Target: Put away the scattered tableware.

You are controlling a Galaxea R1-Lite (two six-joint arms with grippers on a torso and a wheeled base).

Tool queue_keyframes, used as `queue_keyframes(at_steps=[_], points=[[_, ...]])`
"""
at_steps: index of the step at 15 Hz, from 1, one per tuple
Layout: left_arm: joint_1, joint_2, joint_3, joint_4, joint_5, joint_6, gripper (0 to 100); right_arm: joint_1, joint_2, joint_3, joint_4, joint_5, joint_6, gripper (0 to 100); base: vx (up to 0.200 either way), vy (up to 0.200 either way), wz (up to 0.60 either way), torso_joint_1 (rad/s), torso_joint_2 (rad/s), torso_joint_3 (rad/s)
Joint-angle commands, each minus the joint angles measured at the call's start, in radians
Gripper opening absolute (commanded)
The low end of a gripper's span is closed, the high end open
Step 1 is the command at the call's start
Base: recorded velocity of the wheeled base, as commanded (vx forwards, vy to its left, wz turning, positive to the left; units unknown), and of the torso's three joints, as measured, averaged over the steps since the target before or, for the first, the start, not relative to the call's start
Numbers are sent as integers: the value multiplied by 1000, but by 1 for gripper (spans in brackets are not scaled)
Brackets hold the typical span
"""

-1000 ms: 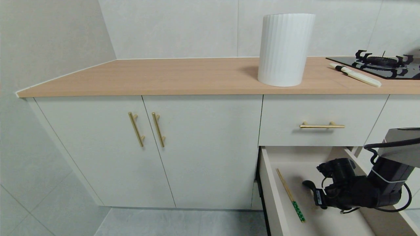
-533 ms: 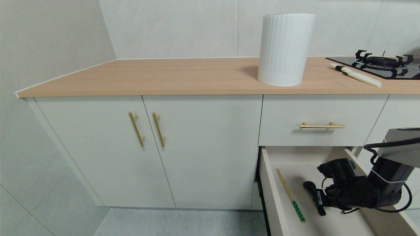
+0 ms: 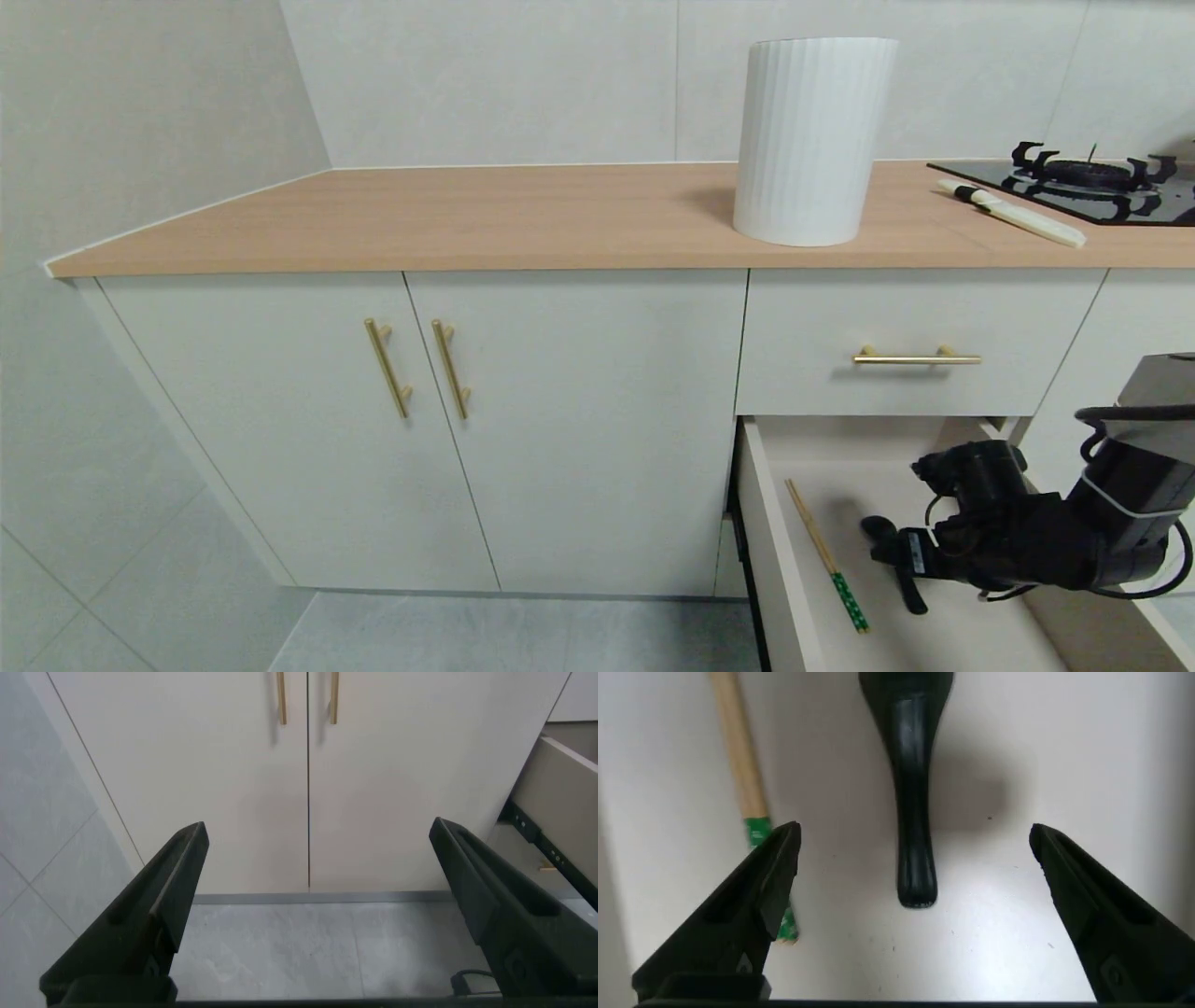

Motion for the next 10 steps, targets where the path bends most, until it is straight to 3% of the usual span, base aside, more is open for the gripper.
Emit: queue_keyframes(at_steps=[1,5,6,7,10], points=[[0,2,0,-1,0,0,100,-2,-188,43,16,9,-4,100,0,0,0,0,0,0],[0,2,0,1,0,1,100,18,-487,32,248,47,-17,100,0,0,0,0,0,0],[0,2,0,1,0,1,100,18,-487,32,248,47,-17,100,0,0,0,0,0,0],[0,2,0,1,0,3,100,41,-623,-14,434,76,-21,100,0,0,0,0,0,0],[0,2,0,1,0,1,100,78,-731,-80,647,90,-21,100,0,0,0,0,0,0]])
